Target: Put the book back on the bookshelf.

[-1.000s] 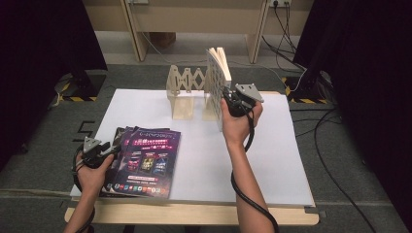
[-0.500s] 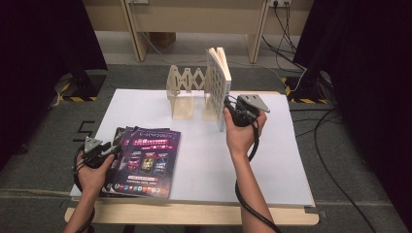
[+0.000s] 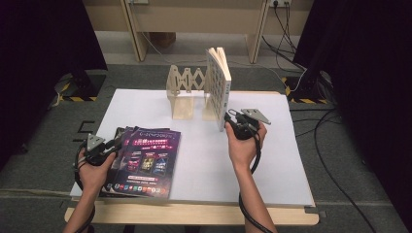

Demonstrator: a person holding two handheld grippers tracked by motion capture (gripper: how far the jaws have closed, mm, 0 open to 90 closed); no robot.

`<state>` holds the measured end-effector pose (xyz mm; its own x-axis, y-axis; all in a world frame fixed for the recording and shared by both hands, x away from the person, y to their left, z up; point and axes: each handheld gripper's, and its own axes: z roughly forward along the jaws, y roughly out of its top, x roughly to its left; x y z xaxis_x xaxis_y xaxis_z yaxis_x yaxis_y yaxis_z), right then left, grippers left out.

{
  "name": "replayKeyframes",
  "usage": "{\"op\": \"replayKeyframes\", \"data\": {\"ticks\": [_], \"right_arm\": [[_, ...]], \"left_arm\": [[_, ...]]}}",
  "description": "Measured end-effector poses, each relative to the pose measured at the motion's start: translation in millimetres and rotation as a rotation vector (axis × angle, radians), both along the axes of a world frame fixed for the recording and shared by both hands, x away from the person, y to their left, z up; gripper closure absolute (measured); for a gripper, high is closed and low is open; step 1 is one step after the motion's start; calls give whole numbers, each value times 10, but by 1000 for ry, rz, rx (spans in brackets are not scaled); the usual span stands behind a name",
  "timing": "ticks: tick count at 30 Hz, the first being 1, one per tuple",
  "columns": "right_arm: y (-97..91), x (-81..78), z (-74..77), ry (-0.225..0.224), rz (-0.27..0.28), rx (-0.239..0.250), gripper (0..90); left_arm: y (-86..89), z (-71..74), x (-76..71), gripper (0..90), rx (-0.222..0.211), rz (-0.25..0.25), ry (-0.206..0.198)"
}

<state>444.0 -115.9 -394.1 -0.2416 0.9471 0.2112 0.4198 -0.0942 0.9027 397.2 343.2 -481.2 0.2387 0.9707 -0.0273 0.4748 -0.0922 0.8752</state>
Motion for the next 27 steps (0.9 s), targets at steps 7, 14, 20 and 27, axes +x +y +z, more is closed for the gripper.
{"op": "replayKeyframes", "data": {"ticks": [7, 14, 20, 27], "right_arm": [[58, -20, -156, 58, 20, -6, 550], [118, -22, -285, 113, 47, -26, 549], [247, -14, -401, 150, 83, -37, 549], [427, -8, -466, 179, 120, -50, 549]], "left_arm": [[-132, -4, 127, 600, 0, -44, 90], [-175, -50, 188, 554, -19, -61, 127], [-189, -57, 199, 542, -42, -80, 148], [-209, -24, 204, 635, -20, -65, 153]]}}
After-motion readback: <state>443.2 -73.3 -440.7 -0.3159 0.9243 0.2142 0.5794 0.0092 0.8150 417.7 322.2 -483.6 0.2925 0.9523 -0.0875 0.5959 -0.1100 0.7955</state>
